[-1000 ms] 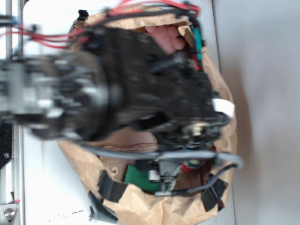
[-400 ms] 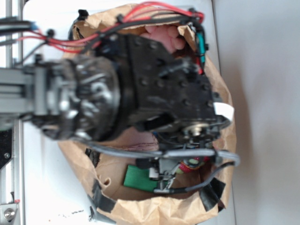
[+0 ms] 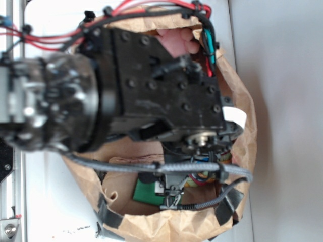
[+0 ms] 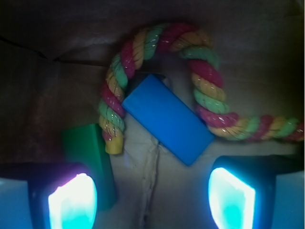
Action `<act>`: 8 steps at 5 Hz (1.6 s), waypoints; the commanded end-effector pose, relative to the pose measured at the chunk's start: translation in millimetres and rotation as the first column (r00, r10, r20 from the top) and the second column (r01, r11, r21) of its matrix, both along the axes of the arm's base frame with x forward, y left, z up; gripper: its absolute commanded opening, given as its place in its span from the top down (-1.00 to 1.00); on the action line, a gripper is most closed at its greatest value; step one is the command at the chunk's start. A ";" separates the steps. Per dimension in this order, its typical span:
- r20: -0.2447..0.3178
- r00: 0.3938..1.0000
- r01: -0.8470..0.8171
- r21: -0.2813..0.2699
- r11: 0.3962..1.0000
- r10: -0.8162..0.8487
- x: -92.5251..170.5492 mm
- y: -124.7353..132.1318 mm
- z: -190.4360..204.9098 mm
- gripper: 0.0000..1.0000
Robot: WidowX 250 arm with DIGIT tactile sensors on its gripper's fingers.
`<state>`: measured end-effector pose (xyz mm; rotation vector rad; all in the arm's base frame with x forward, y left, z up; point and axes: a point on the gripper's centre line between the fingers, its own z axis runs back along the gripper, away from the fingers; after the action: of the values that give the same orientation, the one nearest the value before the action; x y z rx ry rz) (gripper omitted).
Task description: Grab the green block.
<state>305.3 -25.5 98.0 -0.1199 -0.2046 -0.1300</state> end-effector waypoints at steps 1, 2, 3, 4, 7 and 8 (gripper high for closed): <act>0.066 0.995 0.074 0.008 0.997 -0.074 -18.9 -10.1 24.7 -1.00; 0.065 0.994 0.091 0.012 0.996 -0.091 -25.9 -13.8 23.3 -1.00; 0.069 0.991 0.116 0.033 0.993 -0.118 -31.7 -21.4 15.5 -1.00; 0.061 0.988 0.136 0.043 0.990 -0.139 -37.2 -28.5 7.8 -1.00; 0.046 0.993 0.111 -0.044 0.993 -0.109 -25.8 -33.4 -10.0 -1.00; 0.051 0.993 0.104 -0.031 0.994 -0.102 -22.9 -36.8 -17.3 -1.00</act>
<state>276.5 -58.4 68.7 -0.1586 -0.2127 -0.2264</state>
